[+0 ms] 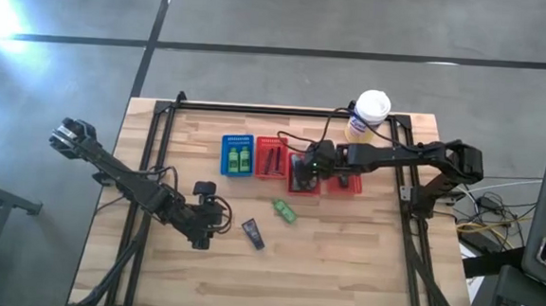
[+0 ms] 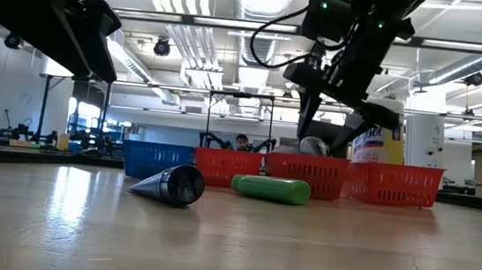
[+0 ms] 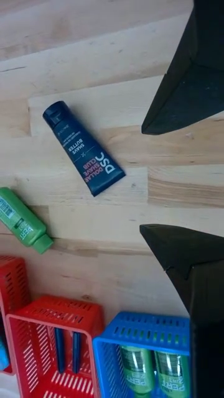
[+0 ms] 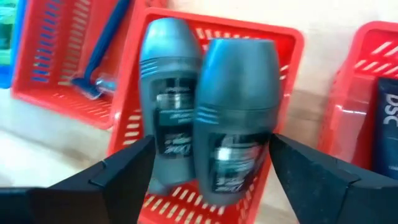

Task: Pick & Place Travel size toiletries
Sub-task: Put the black deodorant into the middle red bin, then put the dark blue shave cream into the right red bin

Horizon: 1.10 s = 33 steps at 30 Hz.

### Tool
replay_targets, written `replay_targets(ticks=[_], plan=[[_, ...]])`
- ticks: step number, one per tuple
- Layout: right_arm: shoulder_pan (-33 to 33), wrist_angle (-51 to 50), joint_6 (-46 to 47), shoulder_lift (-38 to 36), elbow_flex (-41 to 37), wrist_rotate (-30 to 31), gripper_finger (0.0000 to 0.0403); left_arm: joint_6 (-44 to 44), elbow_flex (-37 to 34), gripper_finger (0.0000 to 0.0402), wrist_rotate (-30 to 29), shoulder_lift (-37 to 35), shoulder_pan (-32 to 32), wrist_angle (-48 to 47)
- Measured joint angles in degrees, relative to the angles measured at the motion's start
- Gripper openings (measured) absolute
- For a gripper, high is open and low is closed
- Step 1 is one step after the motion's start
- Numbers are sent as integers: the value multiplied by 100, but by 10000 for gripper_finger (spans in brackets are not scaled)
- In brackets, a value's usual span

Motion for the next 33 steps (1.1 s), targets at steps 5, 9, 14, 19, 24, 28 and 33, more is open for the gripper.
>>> replay_targets(ticks=[5,9,14,19,24,28,33], plan=[[395,-273,-192,0,245,-21,332,499,-3,252,167,2,0,111],[901,-733,-479,0,500,-17,346,1572,-211,252,646,2,11,919],[1542,-1192,-228,0,625,-306,353,2101,-707,252,1388,107,286,2265],[2299,-999,129,0,621,-342,345,2251,-840,252,1652,404,677,2502],[2997,-646,224,0,632,-312,334,3728,-478,252,2278,932,998,2671],[3428,-605,232,69,634,-293,331,4152,-79,252,2778,1638,1293,2661],[3722,-669,433,119,629,-217,342,4427,407,252,2879,2457,1549,2584]])
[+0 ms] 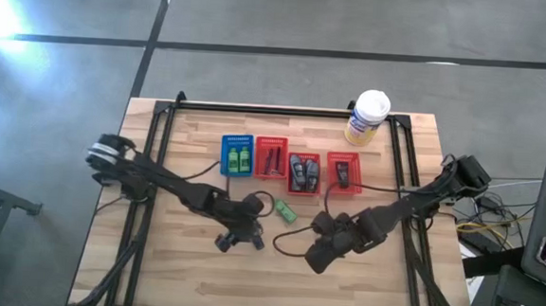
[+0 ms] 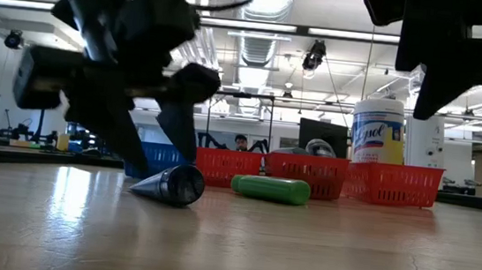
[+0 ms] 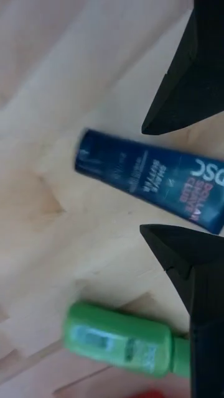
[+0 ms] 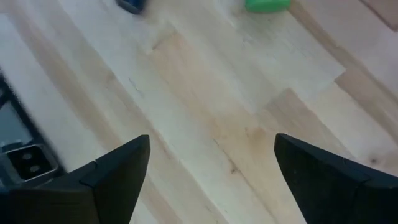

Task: Pick & Place Travel size toiletries
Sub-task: Put the dark blue shave cream into the right red bin

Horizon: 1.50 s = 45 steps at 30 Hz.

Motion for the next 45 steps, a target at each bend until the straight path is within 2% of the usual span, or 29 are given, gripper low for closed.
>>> replay_targets(ticks=[5,11,17,21,24,27,45], plan=[[210,-98,296,47,-8,102,353,51,409,252,149,277,153,-902],[411,-72,370,102,-8,234,347,-1,509,252,237,152,161,-1512],[450,-74,354,99,-37,249,332,-207,441,252,171,107,232,-1542],[448,-64,354,99,-39,249,322,103,441,247,192,127,260,-1225],[448,-64,403,99,-41,249,316,471,446,243,592,161,263,-852],[448,-65,490,99,-43,248,311,660,454,243,894,351,257,-863],[448,-71,760,97,-101,247,281,836,774,243,813,733,384,-892]])
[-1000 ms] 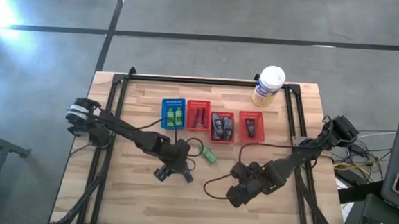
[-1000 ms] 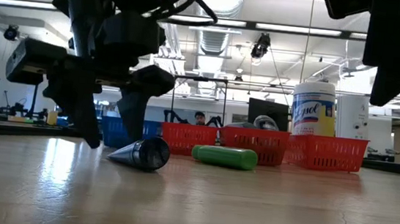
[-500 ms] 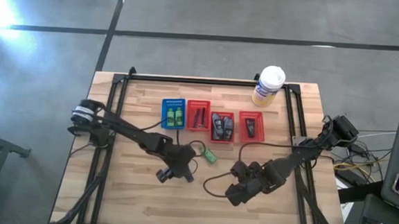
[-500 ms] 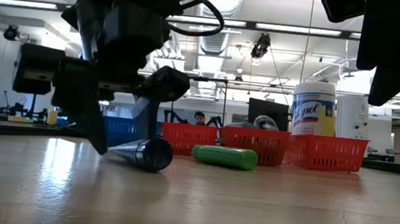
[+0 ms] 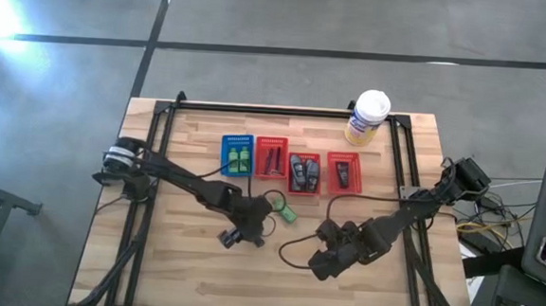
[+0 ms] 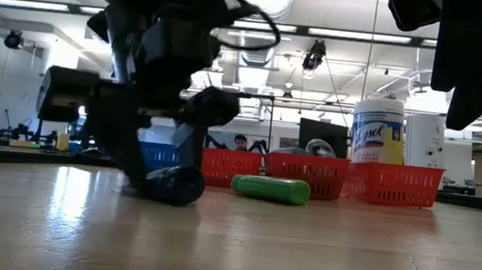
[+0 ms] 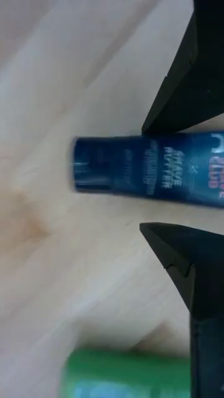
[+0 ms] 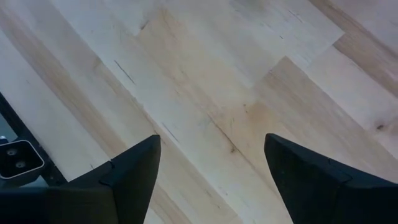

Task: Pick & Place Travel size toiletries
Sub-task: Put the dark blue shave cream into the right red bin

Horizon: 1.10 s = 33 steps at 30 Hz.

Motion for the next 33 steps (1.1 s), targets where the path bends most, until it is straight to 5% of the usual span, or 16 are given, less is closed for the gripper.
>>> replay_targets(ticks=[8,25,33], plan=[[0,8,3,0,-89,-2,272,-74,-117,236,20,58,75,-160],[-10,835,-449,-3,-123,-2,298,-751,171,141,-218,59,135,-281],[-267,854,949,-329,-407,83,271,-1081,914,129,-299,47,135,-112]])
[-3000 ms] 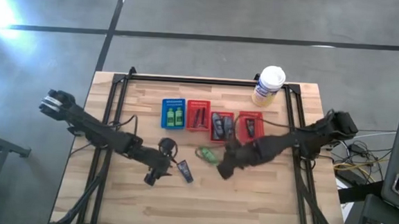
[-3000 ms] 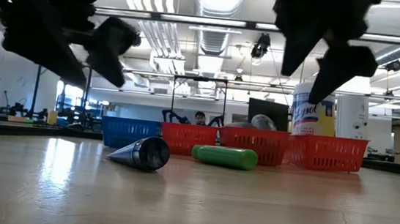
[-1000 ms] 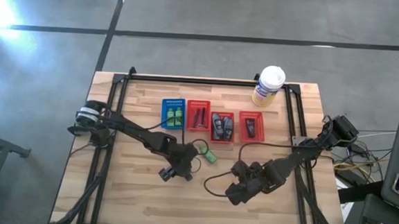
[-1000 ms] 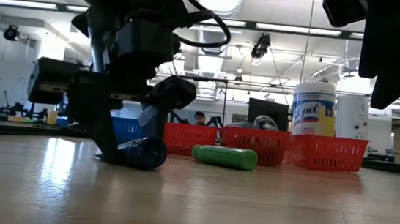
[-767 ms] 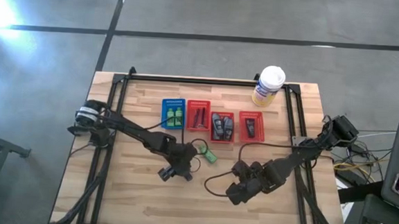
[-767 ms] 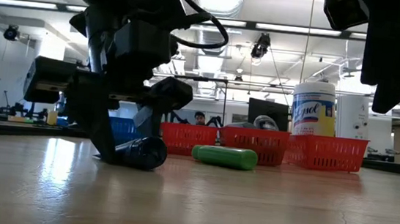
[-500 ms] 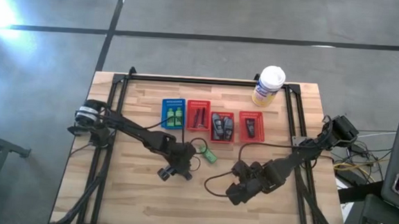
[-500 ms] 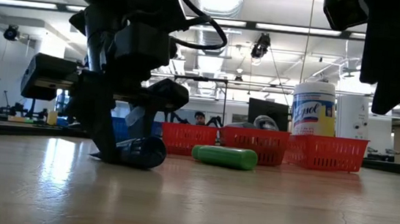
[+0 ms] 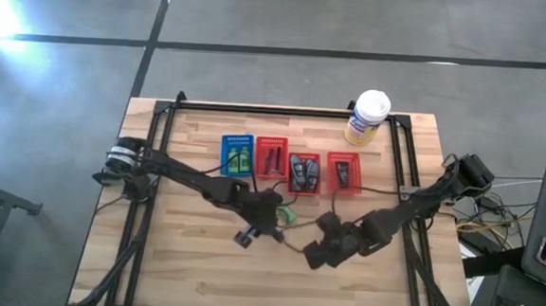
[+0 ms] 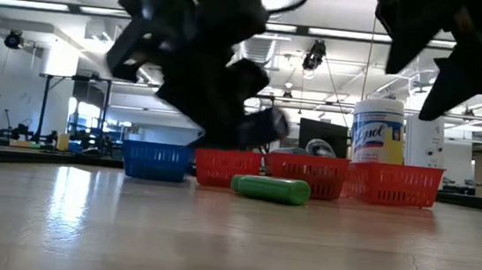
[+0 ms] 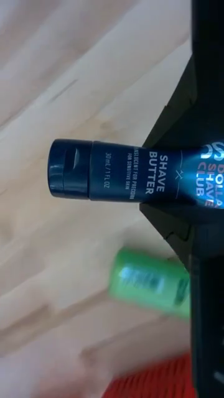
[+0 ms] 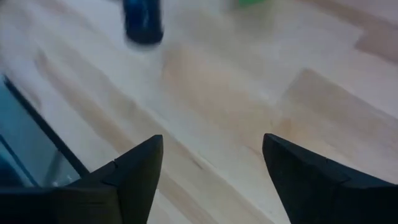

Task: Pick & Place Travel size toiletries
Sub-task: Put the dark blue shave cream into the right red bin

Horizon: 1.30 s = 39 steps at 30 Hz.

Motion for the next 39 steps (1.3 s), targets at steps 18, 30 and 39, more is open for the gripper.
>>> replay_targets(ticks=[18,30,39], plan=[[-141,1593,1458,-1877,-1362,1864,274,-114,501,128,-1144,-472,7,943],[-239,1809,1015,-1671,-1168,1858,318,-206,718,128,-1147,-457,114,924],[-249,1831,1019,-1671,-1100,1806,302,-317,720,128,-1144,-421,136,953]])
